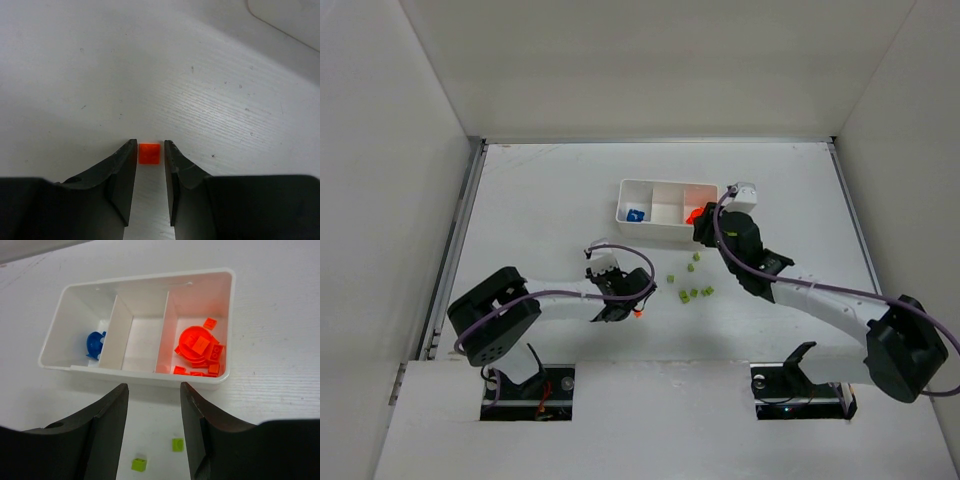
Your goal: Sort the legos into containers by color
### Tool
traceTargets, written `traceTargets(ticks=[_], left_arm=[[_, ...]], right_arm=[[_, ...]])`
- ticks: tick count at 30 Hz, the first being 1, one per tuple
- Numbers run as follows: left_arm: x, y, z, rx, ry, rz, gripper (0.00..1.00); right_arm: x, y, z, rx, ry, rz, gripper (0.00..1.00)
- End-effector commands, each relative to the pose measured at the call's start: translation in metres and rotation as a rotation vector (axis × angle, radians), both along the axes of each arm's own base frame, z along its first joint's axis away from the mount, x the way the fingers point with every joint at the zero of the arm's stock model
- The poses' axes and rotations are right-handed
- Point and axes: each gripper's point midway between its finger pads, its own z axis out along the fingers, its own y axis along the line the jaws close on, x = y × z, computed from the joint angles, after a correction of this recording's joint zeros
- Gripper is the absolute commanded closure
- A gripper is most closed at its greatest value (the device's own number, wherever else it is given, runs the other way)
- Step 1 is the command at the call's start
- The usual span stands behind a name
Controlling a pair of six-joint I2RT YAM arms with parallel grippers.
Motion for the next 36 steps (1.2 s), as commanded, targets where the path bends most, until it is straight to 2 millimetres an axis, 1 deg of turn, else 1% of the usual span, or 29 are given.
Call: traceTargets(ticks=[1, 5, 14, 17, 19, 23, 27, 28, 31, 35, 36], left_arm=[[-0.02, 0.004, -0.022, 0.046, 0.121, -0.034, 0.75], [-0.02, 0.001, -0.023, 0.041, 0.13, -0.044, 0.77], [-0.025, 0.003, -0.023, 0.058, 0.145, -0.057, 0.86], [-0.025, 0.002, -0.019, 0.056, 0.141, -0.061, 0.87], [-0.023, -0.001, -0.012, 0.046, 0.127, -0.068, 0.88], [-0.016, -0.011, 0.013, 0.005, 0.081, -0.096, 0.88], [-0.006, -0.025, 0.051, -0.042, 0.011, -0.142, 0.88], [-0.005, -0.026, 0.057, -0.048, -0.002, -0.148, 0.88], [0.003, -0.037, 0.087, -0.082, -0.053, -0.176, 0.88], [0.019, -0.058, 0.127, -0.117, -0.126, -0.219, 0.87], [0.024, -0.063, 0.133, -0.124, -0.139, -0.228, 0.87]], right_arm=[[0.005, -0.013, 0.026, 0.073, -0.073, -0.049, 0.48], [0.002, -0.022, 0.033, 0.101, -0.088, -0.068, 0.48], [-0.001, -0.038, 0.043, 0.126, -0.111, -0.101, 0.48], [-0.001, -0.043, 0.045, 0.134, -0.119, -0.112, 0.48], [0.0, -0.046, 0.044, 0.136, -0.117, -0.122, 0.48], [0.001, -0.05, 0.042, 0.136, -0.11, -0.134, 0.48], [0.002, -0.053, 0.04, 0.141, -0.102, -0.143, 0.48], [0.001, -0.052, 0.039, 0.141, -0.1, -0.142, 0.48], [-0.001, -0.054, 0.035, 0.13, -0.086, -0.146, 0.48], [-0.004, -0.059, 0.029, 0.134, -0.076, -0.155, 0.48], [-0.006, -0.059, 0.028, 0.132, -0.073, -0.155, 0.48]])
